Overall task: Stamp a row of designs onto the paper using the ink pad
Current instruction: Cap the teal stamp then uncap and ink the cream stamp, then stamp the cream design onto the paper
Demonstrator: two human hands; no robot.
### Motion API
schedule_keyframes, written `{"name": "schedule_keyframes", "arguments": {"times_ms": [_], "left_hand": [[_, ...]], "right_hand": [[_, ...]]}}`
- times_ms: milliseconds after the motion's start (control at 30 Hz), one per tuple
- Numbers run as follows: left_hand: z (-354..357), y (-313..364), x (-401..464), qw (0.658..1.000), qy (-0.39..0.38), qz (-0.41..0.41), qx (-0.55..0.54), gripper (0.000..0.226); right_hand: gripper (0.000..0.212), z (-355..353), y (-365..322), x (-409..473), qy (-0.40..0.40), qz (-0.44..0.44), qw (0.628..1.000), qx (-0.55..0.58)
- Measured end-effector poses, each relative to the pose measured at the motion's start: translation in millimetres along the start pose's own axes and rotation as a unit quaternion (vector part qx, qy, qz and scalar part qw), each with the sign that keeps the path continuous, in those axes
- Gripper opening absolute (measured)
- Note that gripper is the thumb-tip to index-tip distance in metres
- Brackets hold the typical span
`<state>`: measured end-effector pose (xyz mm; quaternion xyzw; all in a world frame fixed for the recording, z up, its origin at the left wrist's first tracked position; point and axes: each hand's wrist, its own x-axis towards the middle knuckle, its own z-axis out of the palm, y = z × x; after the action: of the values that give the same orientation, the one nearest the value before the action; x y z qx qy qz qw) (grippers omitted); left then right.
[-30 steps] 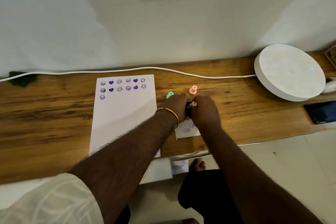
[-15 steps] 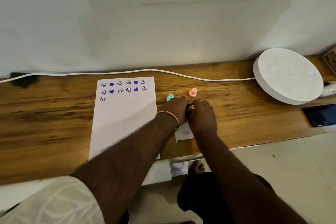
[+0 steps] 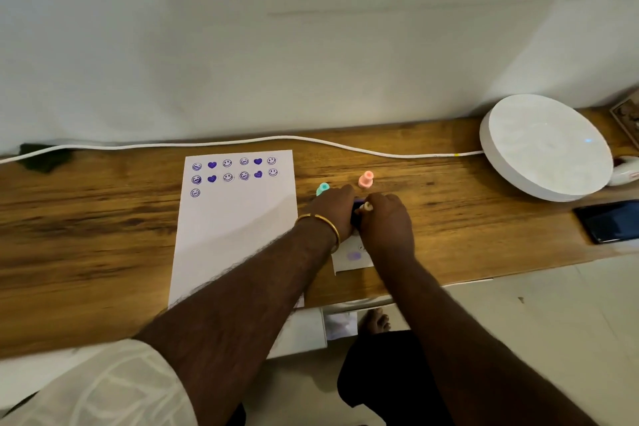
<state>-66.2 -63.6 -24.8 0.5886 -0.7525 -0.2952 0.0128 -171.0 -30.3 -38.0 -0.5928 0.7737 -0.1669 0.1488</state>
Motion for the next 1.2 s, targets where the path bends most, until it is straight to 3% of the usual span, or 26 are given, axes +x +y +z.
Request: {"name": "schedule_keyframes", "arguments": {"times_ms": [133, 333, 467, 533, 633, 767, 867, 967, 1133, 1200], "left_hand": [[5, -2, -4, 1.000, 0.005, 0.002, 0.006, 0.040], [2, 1, -6, 1.000, -0.007, 0.002, 0.013, 0.046], [6, -1, -14, 0.998, 0.006, 0.037, 0.048, 0.064], [8, -3, -16, 0.996, 0.012, 0.060, 0.064, 0.070], [9, -2, -19, 0.994, 0.019, 0.070, 0.085, 0.070], [-3, -9, -29, 0.991, 0.046, 0.117, 0.052, 0.054], [-27, -50, -41, 0.974, 0.117, 0.179, 0.073, 0.045], [-56, -122, -52, 0.983, 0.156, 0.094, 0.021, 0.048], [-90, -239, -67, 0.993, 0.072, -0.036, 0.086, 0.104], [-92, -267, -72, 0.992, 0.036, -0.068, 0.099, 0.117]], "right_hand": [[0.033, 2, -4, -8, -0.004, 0.009, 1.000, 0.017], [0.016, -6, 2, -2, -0.014, -0.021, 0.999, 0.025], [0.009, -14, 7, -7, 0.032, 0.024, 0.986, 0.159], [0.003, -25, 12, -2, 0.057, 0.116, 0.955, 0.269], [0.012, -46, 19, 3, 0.011, 0.248, 0.835, 0.490], [0.014, -62, 21, 1, -0.057, 0.283, 0.746, 0.600], [0.013, -58, 4, -1, -0.102, 0.265, 0.731, 0.621], [0.017, -46, -24, -5, -0.142, 0.259, 0.719, 0.629], [0.026, -16, -75, -17, -0.219, 0.263, 0.681, 0.647], [0.029, -3, -94, -19, -0.241, 0.268, 0.666, 0.653]]}}
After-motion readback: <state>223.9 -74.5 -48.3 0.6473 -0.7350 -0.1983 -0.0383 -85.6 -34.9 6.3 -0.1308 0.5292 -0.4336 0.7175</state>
